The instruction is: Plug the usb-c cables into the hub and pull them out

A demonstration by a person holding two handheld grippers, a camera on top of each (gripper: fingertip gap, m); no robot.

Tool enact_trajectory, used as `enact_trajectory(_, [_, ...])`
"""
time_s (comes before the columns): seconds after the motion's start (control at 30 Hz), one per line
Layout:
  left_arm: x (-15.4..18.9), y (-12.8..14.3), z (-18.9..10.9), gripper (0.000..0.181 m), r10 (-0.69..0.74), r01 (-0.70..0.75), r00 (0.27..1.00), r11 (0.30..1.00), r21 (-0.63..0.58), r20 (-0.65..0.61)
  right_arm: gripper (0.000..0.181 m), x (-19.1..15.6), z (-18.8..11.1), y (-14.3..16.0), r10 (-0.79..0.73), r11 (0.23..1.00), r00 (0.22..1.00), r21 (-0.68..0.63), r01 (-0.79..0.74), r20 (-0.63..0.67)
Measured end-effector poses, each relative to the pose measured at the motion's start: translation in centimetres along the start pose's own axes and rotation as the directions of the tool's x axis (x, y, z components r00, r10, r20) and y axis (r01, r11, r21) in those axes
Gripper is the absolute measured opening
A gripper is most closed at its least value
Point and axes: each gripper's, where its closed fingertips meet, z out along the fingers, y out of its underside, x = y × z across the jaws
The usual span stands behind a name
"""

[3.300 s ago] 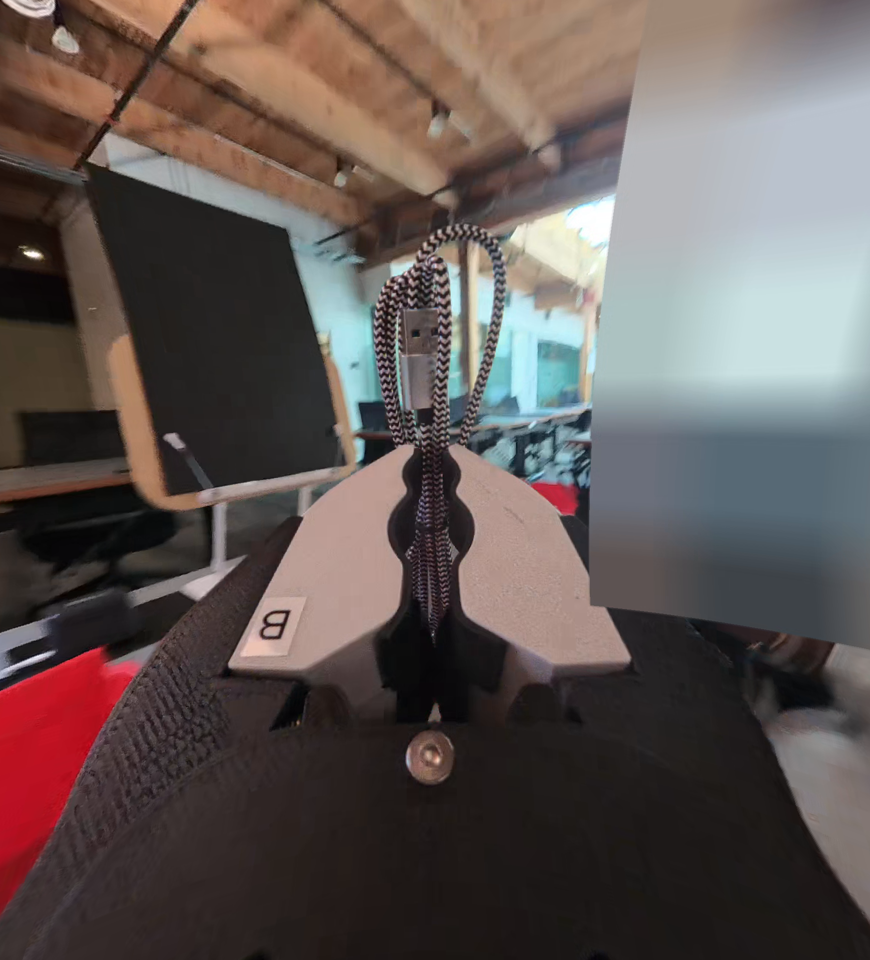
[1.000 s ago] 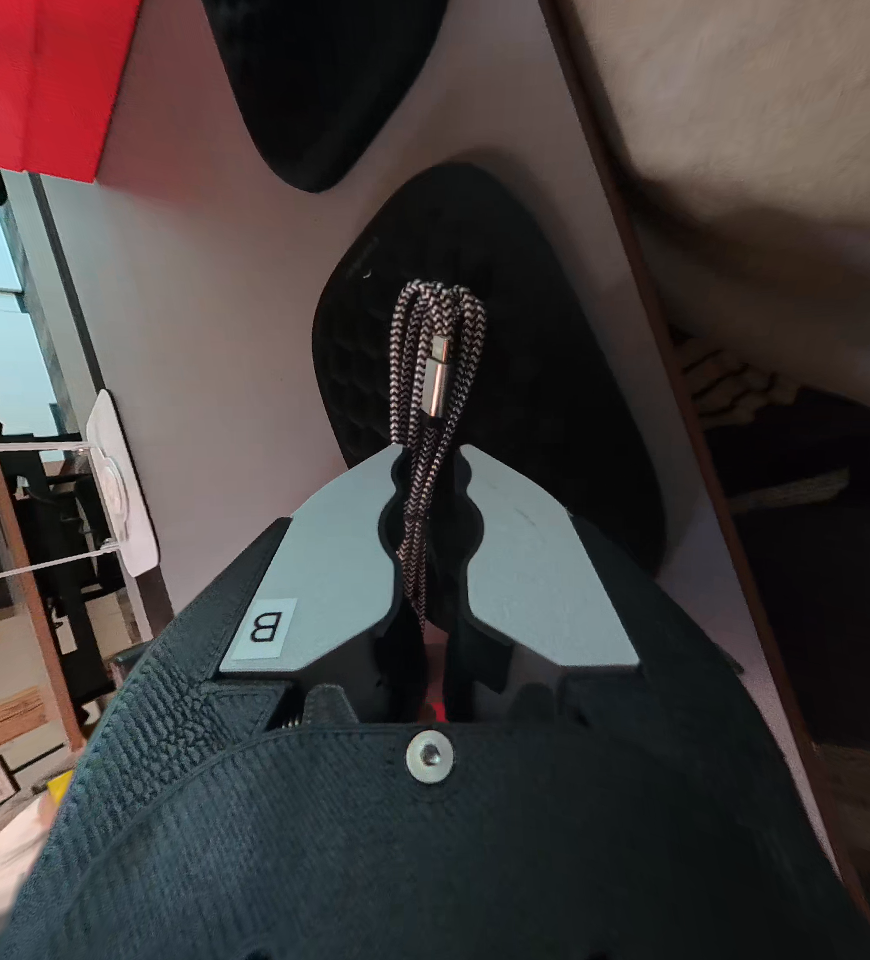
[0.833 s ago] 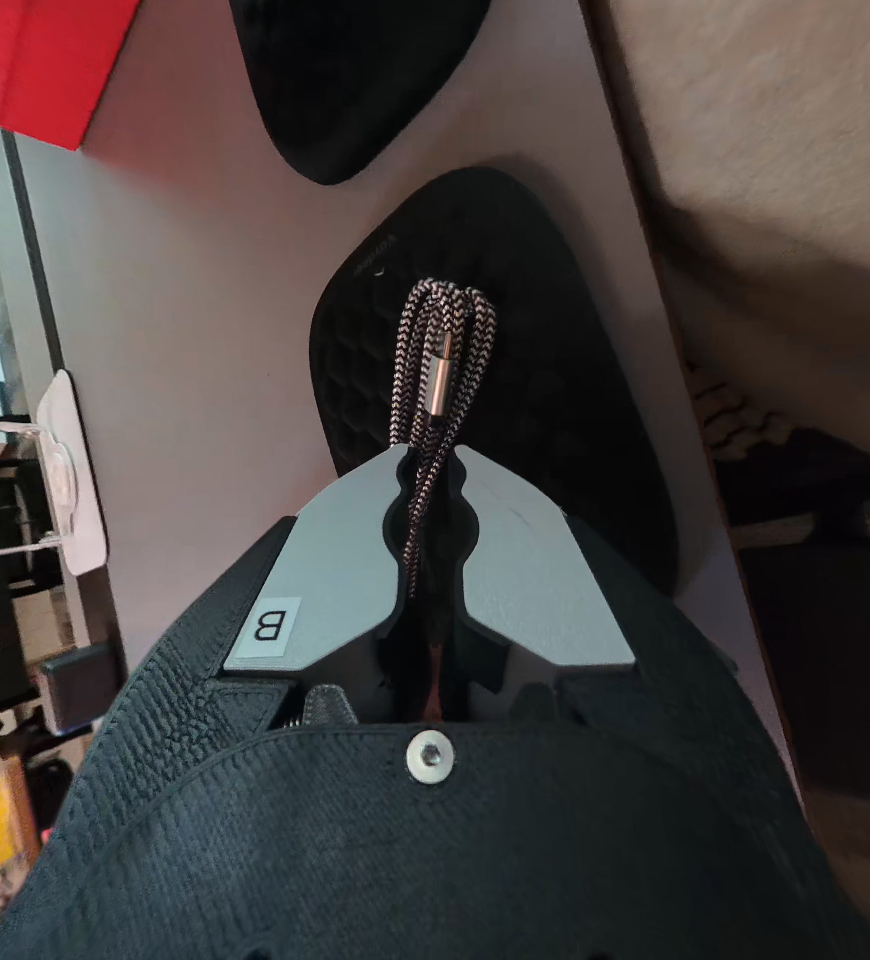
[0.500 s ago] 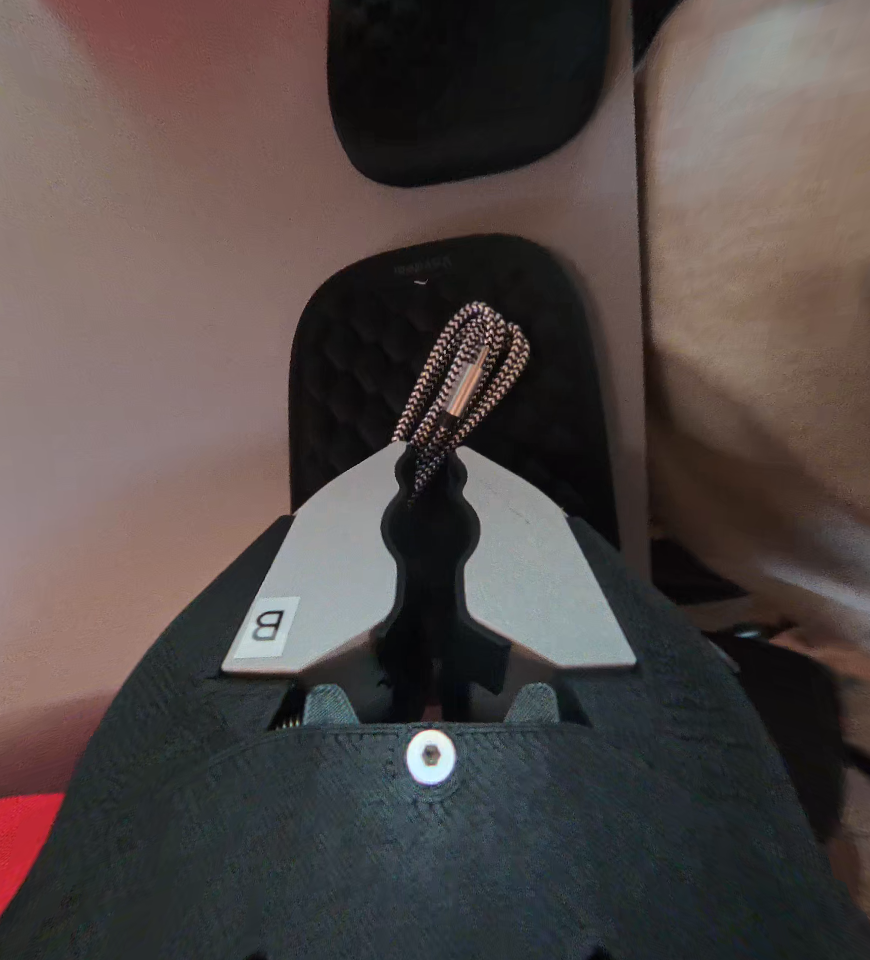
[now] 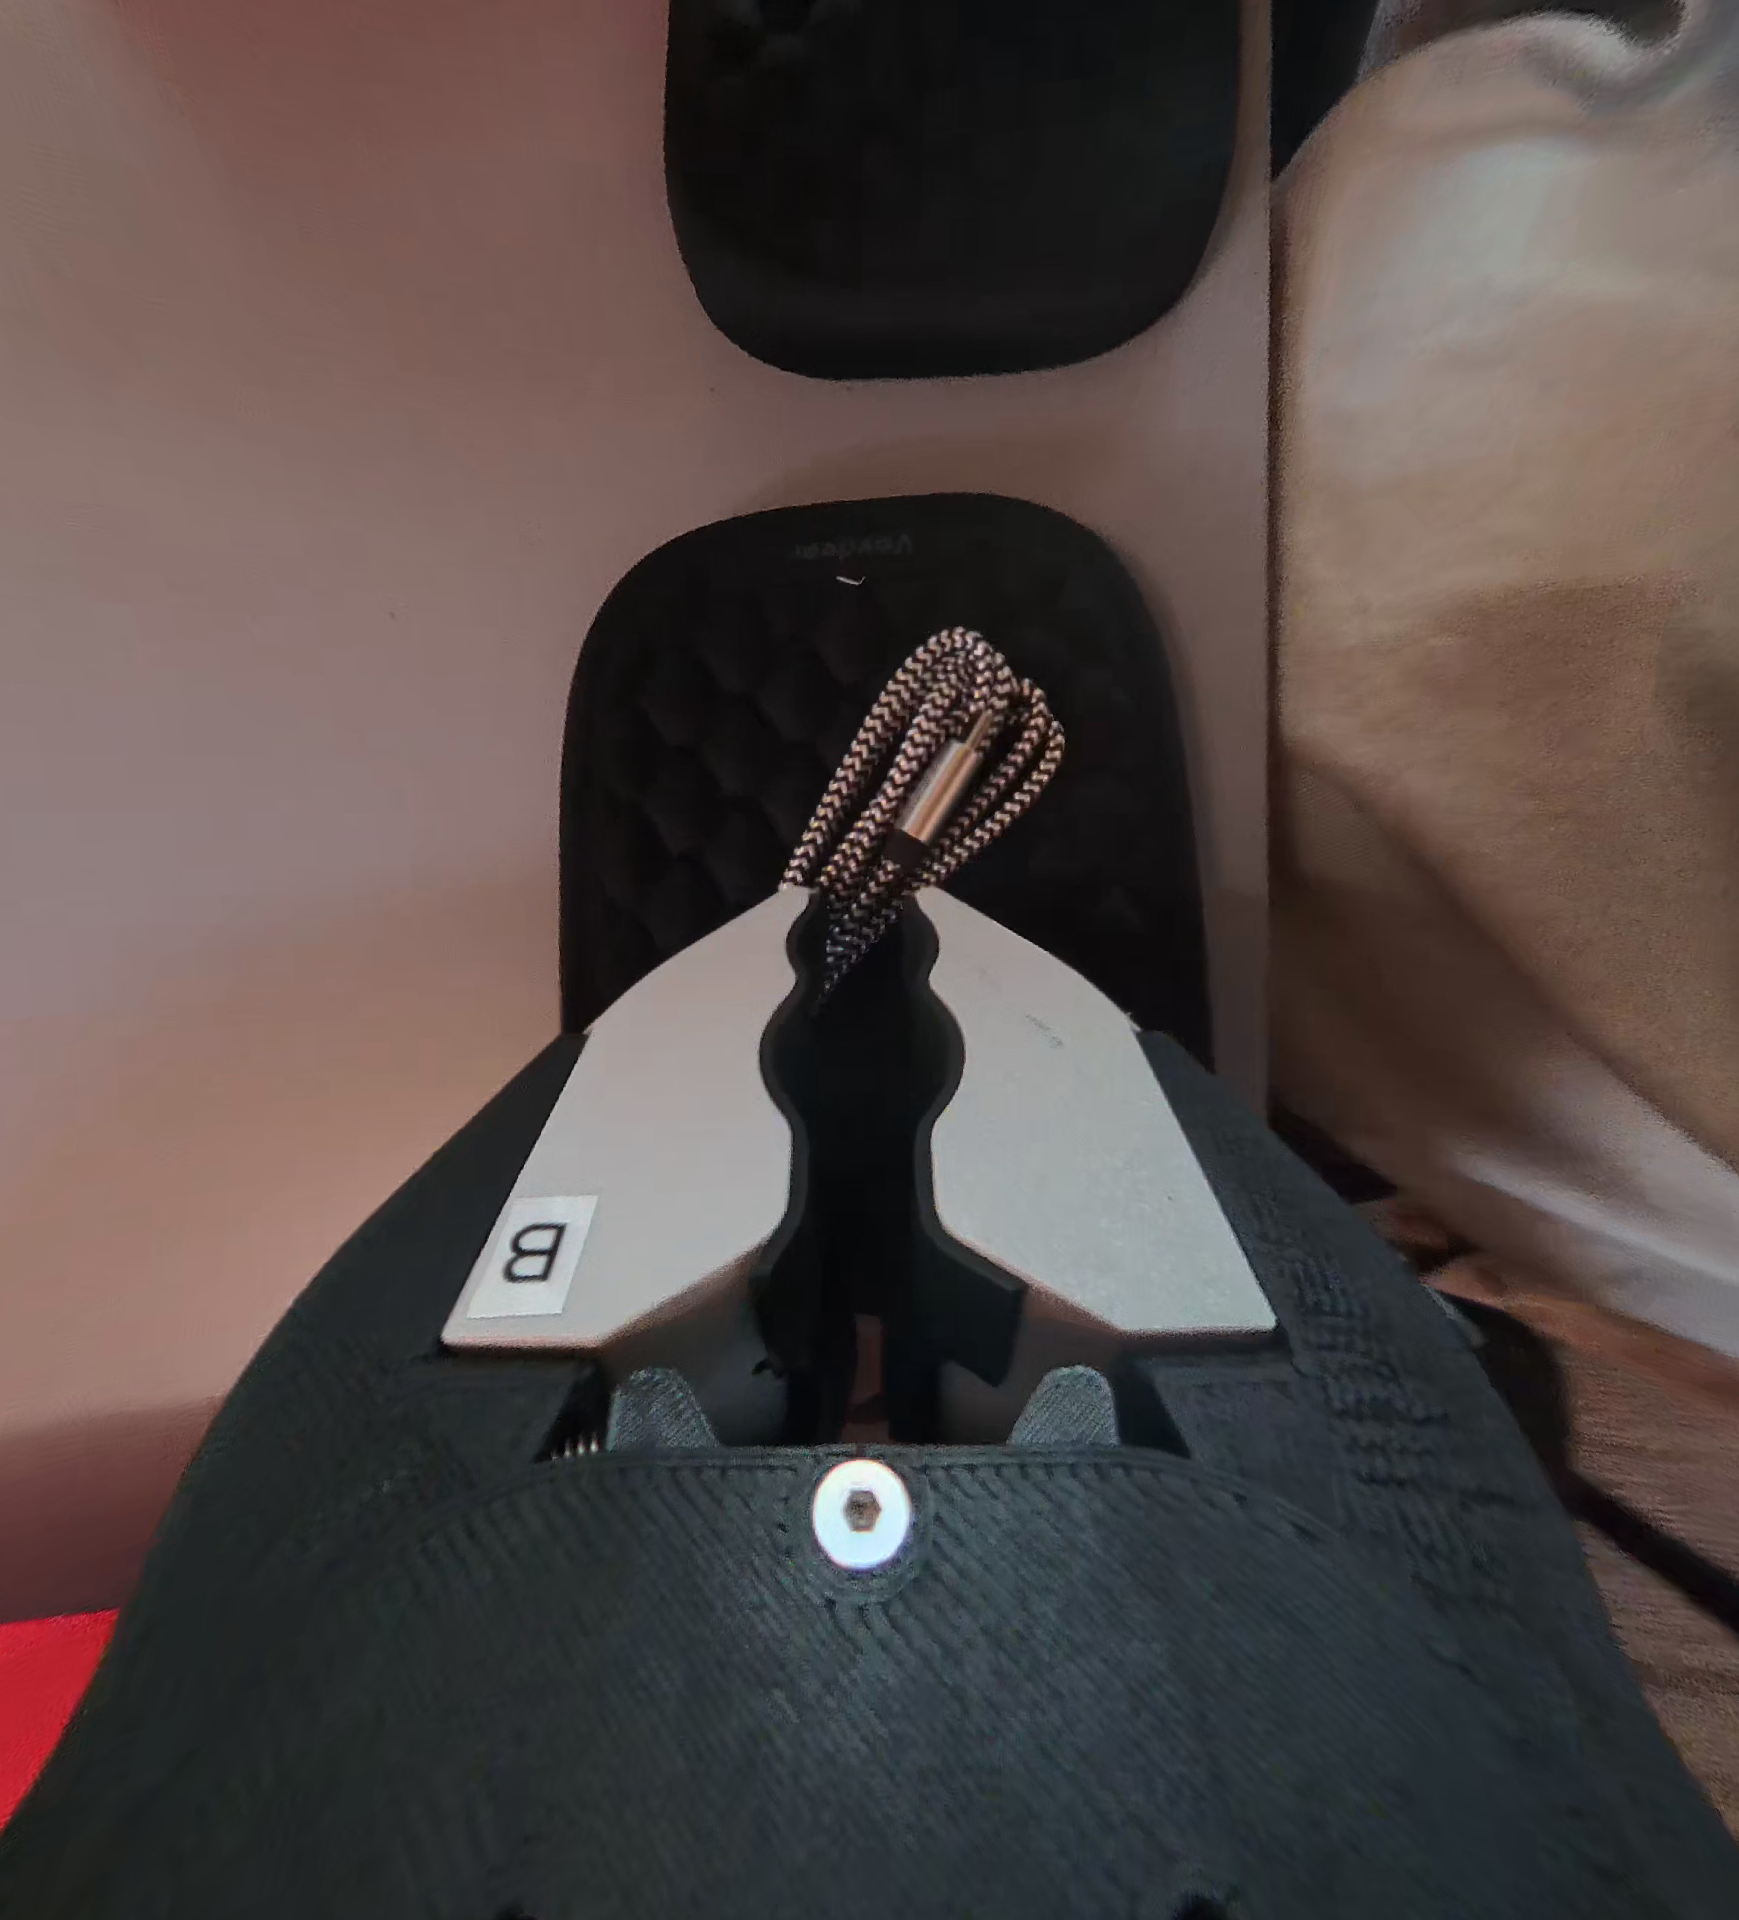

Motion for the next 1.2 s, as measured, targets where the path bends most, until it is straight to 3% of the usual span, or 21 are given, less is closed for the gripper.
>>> enact_trajectory(0.1, [-0.3, -0.3, 0.2, 0.006, 0.093, -0.094, 0.991, 0.996, 0.006, 0.095, 0.007, -0.2, 0.0, 0.0, -0.002, 1.000, 1.000, -0.001, 0.002, 0.010])
enact_trajectory(0.3, [-1.7, -2.0, 0.4, 0.002, 0.084, -0.125, 0.955, 0.984, 0.127, 0.286, 0.006, -1.3, 0.1, -0.2, 0.011, 1.000, 0.997, 0.016, -0.012, 0.082])
enact_trajectory(0.47, [-1.9, -3.2, 1.4, 0.002, 0.047, -0.112, 0.942, 0.977, 0.180, 0.334, 0.006, -2.3, -0.1, -1.1, 0.251, 0.961, 0.936, 0.055, -0.272, 0.246])
enact_trajectory(0.63, [-1.5, -3.8, 1.9, 0.002, -0.066, 0.016, 0.982, 0.963, 0.269, 0.178, 0.007, -3.1, -0.2, -0.8, 0.524, 0.834, 0.741, -0.076, -0.547, 0.420])
enact_trajectory(0.7, [-1.3, -4.0, 1.7, 0.002, -0.112, 0.080, 0.989, 0.952, 0.296, 0.094, 0.006, -3.5, -0.1, -0.9, 0.666, 0.720, 0.577, -0.205, -0.663, 0.472])
enact_trajectory(0.8, [-1.9, -4.4, 1.3, 0.002, -0.225, 0.213, 0.974, 0.912, 0.350, -0.006, 0.002, -4.5, 0.4, -0.9, 0.843, 0.478, 0.262, -0.429, -0.767, 0.470])
enact_trajectory(0.83, [-2.2, -4.5, 1.1, 0.002, -0.260, 0.255, 0.965, 0.895, 0.366, -0.038, 0.011, -4.9, 0.6, -0.6, 0.861, 0.443, 0.220, -0.464, -0.767, 0.459])
enact_trajectory(0.97, [-2.8, -5.0, 0.7, 0.002, -0.329, 0.328, 0.942, 0.853, 0.407, -0.068, 0.011, -5.9, 1.2, 0.3, 0.890, 0.399, 0.181, -0.522, -0.754, 0.419])
enact_trajectory(1.1, [-3.5, -5.3, -0.2, 0.001, -0.396, 0.401, 0.911, 0.793, 0.458, -0.113, 0.011, -5.1, 1.1, -0.2, 0.890, 0.353, 0.123, -0.493, -0.795, 0.439])
enact_trajectory(1.2, [-3.3, -5.4, -0.3, 0.001, -0.394, 0.414, 0.908, 0.785, 0.461, -0.145, 0.011, -5.1, 0.9, 0.3, 0.899, 0.352, 0.133, -0.506, -0.788, 0.418])
